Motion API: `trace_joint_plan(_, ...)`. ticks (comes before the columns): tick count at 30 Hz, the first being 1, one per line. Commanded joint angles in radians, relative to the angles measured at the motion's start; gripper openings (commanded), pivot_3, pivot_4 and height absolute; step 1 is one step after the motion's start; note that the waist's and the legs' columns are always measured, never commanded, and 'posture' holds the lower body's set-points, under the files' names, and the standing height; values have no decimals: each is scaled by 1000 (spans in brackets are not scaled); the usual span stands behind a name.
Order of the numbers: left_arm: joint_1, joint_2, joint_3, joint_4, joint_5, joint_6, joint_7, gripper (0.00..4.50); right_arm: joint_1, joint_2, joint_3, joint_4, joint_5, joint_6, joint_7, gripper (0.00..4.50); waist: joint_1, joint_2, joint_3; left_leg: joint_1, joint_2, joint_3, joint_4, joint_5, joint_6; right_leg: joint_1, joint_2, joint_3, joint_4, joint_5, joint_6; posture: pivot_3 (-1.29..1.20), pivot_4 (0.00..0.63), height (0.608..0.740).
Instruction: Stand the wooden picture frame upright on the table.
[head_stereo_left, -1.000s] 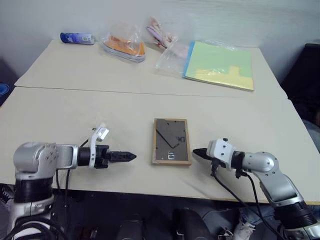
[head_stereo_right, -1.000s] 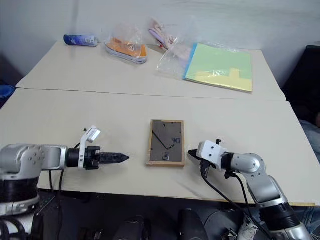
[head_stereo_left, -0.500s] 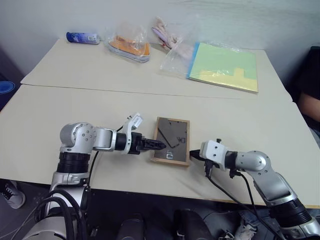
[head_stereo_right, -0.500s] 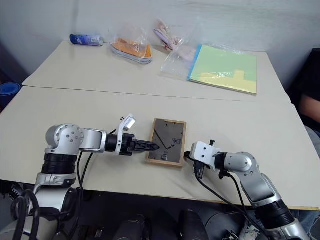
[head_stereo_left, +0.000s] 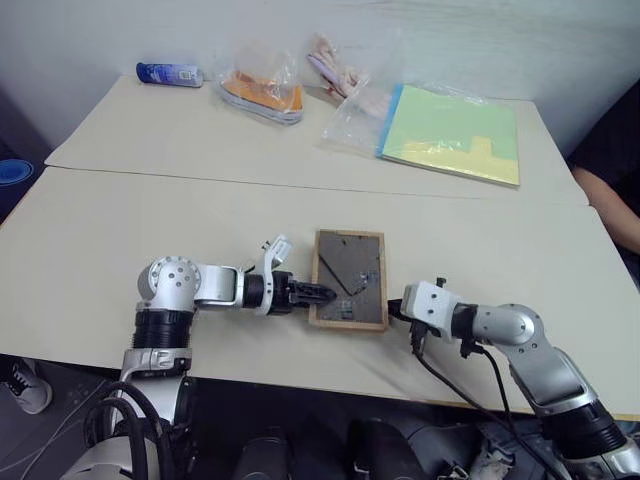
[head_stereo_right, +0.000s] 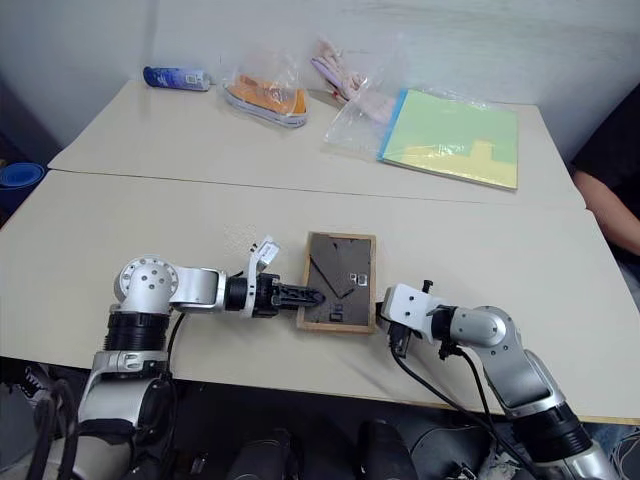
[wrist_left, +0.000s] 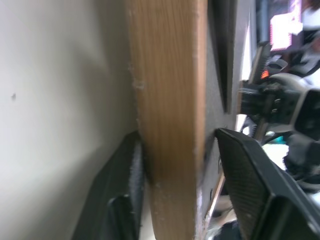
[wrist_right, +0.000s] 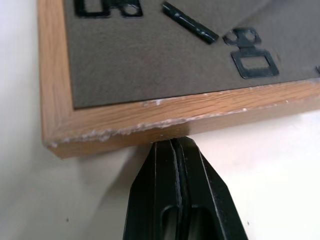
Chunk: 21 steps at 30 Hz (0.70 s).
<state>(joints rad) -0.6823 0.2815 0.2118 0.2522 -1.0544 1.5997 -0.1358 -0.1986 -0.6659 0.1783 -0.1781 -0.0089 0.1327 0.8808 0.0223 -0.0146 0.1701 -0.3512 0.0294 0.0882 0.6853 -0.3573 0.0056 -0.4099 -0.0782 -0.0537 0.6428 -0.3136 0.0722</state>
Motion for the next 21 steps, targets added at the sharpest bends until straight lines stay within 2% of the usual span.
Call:
trace_joint_plan(1, 32, -44, 5, -4, -26, 15, 40, 1533, 6, -8, -11, -30, 16, -20, 9, 0, 0, 0, 0, 0, 0, 0, 0, 0, 0, 0, 0, 0, 0, 0, 0, 0, 150, 740)
trace_joint_plan(3, 49, -34, 17, -16, -64, 15, 43, 1401, 17, -18, -32, -37, 40, -7, 23, 0, 0, 0, 0, 0, 0, 0, 0, 0, 0, 0, 0, 0, 0, 0, 0, 0, 150, 740)
trace_joint_plan(4, 63, -41, 62, -53, -65, -2, 35, 1338, 29, -19, -67, -51, 90, 25, 37, 0, 0, 0, 0, 0, 0, 0, 0, 0, 0, 0, 0, 0, 0, 0, 0, 0, 150, 740)
trace_joint_plan(5, 74, -35, 85, -86, -60, -11, 23, 1297, 39, -19, -102, -63, 138, 43, 50, 287, 0, 0, 0, -1, 0, -1, 0, 0, 0, 0, 0, 0, 0, 0, 0, 0, 150, 740)
trace_joint_plan(6, 82, -32, 101, -110, -53, -15, 14, 1296, 45, -19, -126, -71, 171, 55, 59, 388, -2, -1, 0, -1, 0, 0, -1, 0, 0, 0, 0, 0, 0, 0, 0, 0, 150, 740)
trace_joint_plan(7, 105, -21, 102, -166, -36, -89, -30, 1280, 53, -28, -154, -87, 230, 88, 89, 583, -2, -1, 1, -1, 0, 0, -1, 0, 0, 0, 0, 0, 0, 0, 0, 0, 150, 740)
trace_joint_plan(12, 186, 85, -9, -325, 109, -399, -274, 1261, 27, -38, -254, -121, 458, 164, 190, 2240, -24, -1, 2, -1, 1, 0, -1, 1, -3, -1, 2, 0, -2, 0, 0, 0, 150, 740)
trace_joint_plan(17, 198, 134, -106, -381, 216, -589, -423, 1260, -115, 15, -266, -167, 693, 422, 117, 3951, -28, 1, 3, 1, 2, 2, -2, 1, -4, -2, 3, 2, 0, 0, 0, 0, 150, 740)
trace_joint_plan(19, 201, 146, -142, -394, 249, -635, -467, 1260, -171, 40, -249, -168, 719, 484, 75, 4484, -25, 1, 3, -1, 2, 1, -2, 1, -4, -4, 2, 2, 0, 0, 0, 0, 150, 740)
trace_joint_plan(21, 202, 142, -152, -394, 258, -650, -481, 1260, -229, 72, -219, -153, 710, 519, 32, 4484, -24, 1, 3, -2, 2, 1, -3, 1, -3, -4, 2, 1, 0, 0, 0, 0, 150, 740)
